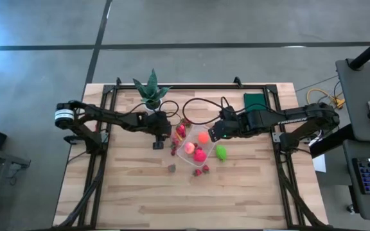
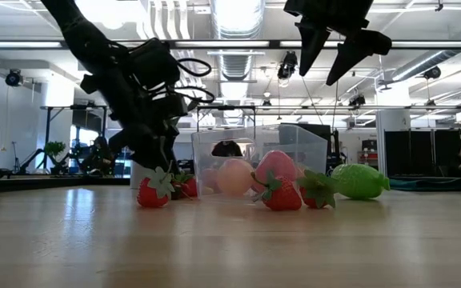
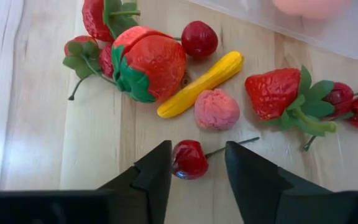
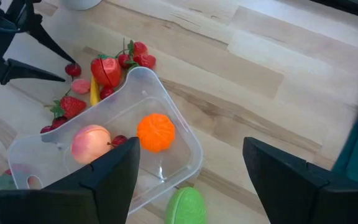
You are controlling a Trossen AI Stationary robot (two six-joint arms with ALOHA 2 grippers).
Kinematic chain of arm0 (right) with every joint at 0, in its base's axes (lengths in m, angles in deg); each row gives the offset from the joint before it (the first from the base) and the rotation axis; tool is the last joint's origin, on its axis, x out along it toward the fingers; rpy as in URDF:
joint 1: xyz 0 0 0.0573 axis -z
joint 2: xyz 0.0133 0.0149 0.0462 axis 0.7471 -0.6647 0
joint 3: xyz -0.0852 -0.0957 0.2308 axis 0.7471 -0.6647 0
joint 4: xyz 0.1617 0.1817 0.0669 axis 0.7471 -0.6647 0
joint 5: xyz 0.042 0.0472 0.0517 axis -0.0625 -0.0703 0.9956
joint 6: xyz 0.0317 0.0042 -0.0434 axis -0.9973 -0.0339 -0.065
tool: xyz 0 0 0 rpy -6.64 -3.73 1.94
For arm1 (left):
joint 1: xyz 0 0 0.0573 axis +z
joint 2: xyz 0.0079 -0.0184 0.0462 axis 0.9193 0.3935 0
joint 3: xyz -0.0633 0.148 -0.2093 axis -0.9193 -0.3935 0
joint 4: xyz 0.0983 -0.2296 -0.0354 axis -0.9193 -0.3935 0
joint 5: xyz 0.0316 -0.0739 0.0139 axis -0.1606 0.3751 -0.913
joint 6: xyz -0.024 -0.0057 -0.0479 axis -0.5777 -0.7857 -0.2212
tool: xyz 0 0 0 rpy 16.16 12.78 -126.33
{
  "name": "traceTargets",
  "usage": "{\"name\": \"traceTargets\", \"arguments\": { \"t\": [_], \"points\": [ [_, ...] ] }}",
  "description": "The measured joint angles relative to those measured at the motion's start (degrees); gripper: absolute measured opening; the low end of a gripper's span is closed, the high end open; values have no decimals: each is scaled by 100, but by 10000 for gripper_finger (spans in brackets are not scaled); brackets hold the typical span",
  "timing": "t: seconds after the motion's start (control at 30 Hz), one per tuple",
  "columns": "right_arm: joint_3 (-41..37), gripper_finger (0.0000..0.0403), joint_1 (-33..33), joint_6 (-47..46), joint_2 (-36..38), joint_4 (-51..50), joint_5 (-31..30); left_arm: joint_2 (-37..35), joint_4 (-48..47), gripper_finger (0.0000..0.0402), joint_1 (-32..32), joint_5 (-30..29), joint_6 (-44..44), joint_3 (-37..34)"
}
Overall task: Pick and placing Produce into tupperware
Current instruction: Put the red cherry into the container
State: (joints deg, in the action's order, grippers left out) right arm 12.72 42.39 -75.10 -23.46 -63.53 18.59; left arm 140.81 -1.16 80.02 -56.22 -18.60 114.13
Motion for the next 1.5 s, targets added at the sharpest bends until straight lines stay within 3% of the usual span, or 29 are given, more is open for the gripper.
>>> {"name": "traceTargets", "arguments": {
  "t": [0.53,0.77,1.5],
  "points": [
    [0,275,0,-42,0,4,13,0,329,113,-2,-252,22,-133],
    [0,278,0,-44,0,4,15,137,360,113,-17,48,10,-174],
    [-28,276,0,-65,0,-4,9,355,549,113,-32,95,-281,-152]
  ]
}}
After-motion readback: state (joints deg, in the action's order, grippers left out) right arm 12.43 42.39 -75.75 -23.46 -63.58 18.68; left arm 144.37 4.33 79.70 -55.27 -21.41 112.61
